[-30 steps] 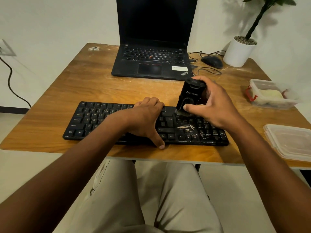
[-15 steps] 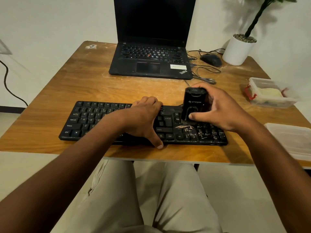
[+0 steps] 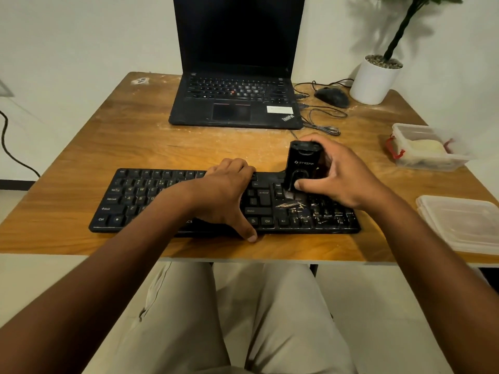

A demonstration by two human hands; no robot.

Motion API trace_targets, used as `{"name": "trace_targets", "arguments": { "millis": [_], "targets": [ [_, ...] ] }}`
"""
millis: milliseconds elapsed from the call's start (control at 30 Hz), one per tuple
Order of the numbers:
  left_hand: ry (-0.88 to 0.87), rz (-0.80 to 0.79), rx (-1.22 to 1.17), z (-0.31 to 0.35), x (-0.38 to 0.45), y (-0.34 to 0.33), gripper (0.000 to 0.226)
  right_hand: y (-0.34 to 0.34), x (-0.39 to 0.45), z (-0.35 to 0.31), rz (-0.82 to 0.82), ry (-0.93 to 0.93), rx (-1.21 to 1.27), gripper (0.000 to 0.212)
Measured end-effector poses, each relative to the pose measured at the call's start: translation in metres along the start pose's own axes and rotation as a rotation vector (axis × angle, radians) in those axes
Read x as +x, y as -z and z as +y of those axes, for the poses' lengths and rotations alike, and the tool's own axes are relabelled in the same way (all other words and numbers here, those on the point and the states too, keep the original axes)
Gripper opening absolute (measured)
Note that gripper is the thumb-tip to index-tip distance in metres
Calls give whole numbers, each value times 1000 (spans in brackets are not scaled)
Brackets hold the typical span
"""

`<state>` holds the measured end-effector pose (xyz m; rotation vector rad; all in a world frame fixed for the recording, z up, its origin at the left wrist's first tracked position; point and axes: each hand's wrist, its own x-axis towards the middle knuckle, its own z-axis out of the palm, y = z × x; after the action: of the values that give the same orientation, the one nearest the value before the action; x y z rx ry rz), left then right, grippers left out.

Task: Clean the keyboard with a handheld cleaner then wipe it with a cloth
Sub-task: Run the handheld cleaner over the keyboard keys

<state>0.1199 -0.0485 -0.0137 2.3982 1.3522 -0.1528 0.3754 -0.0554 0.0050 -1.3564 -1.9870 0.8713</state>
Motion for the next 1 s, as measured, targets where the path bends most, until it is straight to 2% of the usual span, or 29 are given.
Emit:
{"name": "trace_targets", "arguments": {
  "millis": [167, 367, 467, 567, 700, 800, 933, 1000],
  "targets": [
    [10, 1, -24, 0, -1, 1, 127, -2, 16, -7, 134, 34, -53, 64],
    [11, 2, -16, 2, -1, 1, 129, -4, 1, -6, 18, 44, 17, 71],
    [19, -1, -18, 3, 0, 2, 128, -6, 6, -5, 110, 28, -47, 68],
    [20, -3, -17, 3, -1, 2, 129, -4, 3, -8, 160, 44, 20, 65],
    [18, -6, -8, 4, 0, 2, 130, -16, -14, -16, 63, 107, 125, 65],
    [16, -7, -8, 3, 0, 2, 130, -20, -23, -11, 7, 88, 50, 62],
    [9, 8, -15, 2, -1, 2, 126, 8, -27, -12, -64, 42, -171, 63],
    [9, 10, -13, 2, -1, 2, 126, 16, -25, -17, -66, 50, -199, 61]
  ]
}}
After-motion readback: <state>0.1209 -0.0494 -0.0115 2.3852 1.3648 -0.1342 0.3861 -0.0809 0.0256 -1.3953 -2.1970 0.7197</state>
